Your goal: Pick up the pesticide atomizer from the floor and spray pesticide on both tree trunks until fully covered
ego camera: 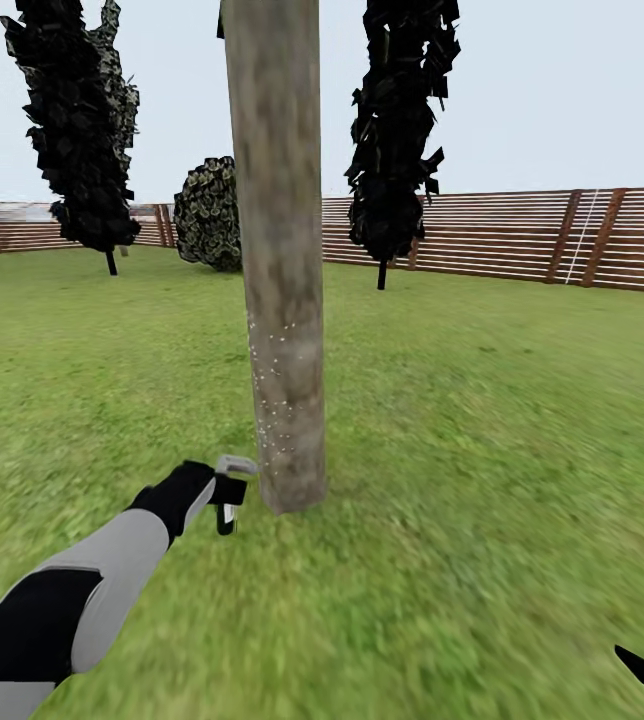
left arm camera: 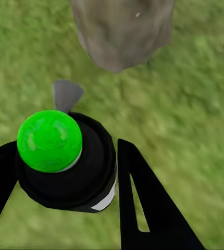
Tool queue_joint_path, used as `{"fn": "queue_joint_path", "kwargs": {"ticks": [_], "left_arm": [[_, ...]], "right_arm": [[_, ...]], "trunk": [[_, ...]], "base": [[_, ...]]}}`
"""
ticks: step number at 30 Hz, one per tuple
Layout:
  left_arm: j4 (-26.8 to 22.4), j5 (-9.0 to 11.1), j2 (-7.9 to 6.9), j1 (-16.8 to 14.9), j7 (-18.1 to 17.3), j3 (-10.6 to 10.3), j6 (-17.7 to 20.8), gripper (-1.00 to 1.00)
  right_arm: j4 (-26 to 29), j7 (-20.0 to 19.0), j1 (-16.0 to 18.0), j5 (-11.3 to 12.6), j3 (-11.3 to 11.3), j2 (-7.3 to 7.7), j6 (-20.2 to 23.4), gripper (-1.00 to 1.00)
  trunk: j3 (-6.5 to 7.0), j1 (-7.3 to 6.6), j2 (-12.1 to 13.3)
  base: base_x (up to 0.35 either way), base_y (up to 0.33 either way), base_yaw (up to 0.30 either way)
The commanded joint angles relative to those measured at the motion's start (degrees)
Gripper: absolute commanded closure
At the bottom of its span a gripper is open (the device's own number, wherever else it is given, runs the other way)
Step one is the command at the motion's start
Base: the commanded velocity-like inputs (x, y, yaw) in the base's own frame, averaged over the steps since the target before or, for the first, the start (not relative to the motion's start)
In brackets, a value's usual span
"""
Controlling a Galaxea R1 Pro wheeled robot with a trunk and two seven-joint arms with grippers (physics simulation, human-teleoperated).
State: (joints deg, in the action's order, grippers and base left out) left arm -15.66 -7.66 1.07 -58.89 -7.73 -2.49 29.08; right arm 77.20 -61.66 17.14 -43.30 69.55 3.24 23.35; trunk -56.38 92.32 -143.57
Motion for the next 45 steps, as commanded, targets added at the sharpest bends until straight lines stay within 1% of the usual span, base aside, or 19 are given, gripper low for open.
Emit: {"fn": "queue_joint_path", "kwargs": {"ticks": [1, 7, 11, 18, 22, 35, 45], "left_arm": [[0.03, 0.6, -0.01, 0.06, 1.24, -0.03, -0.17, 1.0], [0.02, 0.88, 0.03, 0.42, 1.87, -0.06, -0.17, 1.0], [0.02, 0.89, 0.11, 0.44, 1.84, -0.14, -0.17, 1.0], [-0.19, 1.03, 0.16, 0.44, 1.84, -0.15, -0.17, 1.0], [-0.28, 1.06, 0.12, 0.44, 1.88, -0.1, -0.17, 1.0], [-0.25, 1.07, 0.16, 0.45, 1.84, -0.15, -0.17, 1.0], [-0.25, 1.07, 0.16, 0.46, 1.84, -0.15, -0.17, 1.0]], "right_arm": [[-0.02, -0.03, 0.0, 0.04, 0.0, 0.01, 0.02, -1.0], [0.06, -0.11, 0.0, -0.03, -0.03, 0.02, 0.05, -1.0], [0.04, -0.05, 0.0, -0.03, -0.06, -0.05, 0.03, -1.0], [0.01, -0.04, 0.0, -0.03, -0.08, -0.07, 0.03, -1.0], [0.05, 0.04, 0.0, -0.03, -0.03, -0.39, 0.01, -1.0], [0.06, -0.01, 0.0, -0.07, -0.09, -0.07, 0.02, -1.0], [0.03, -0.03, 0.0, -0.12, -0.14, -0.16, 0.03, -1.0]], "trunk": [[0.0, 0.0, 0.0], [0.0, 0.0, 0.0], [-0.14, 0.0, 0.0], [-0.55, 0.0, 0.0], [-0.83, 0.0, 0.0], [-0.91, 0.0, 0.0], [-1.38, 0.0, 0.0]], "base": [[0.0, 0.0, 0.0], [0.0, 0.0, 0.001], [0.0, -0.095, 0.137], [0.0, -0.31, 0.209], [0.0, -0.324, 0.137], [0.0, -0.326, 0.011], [0.0, -0.326, 0.208]]}}
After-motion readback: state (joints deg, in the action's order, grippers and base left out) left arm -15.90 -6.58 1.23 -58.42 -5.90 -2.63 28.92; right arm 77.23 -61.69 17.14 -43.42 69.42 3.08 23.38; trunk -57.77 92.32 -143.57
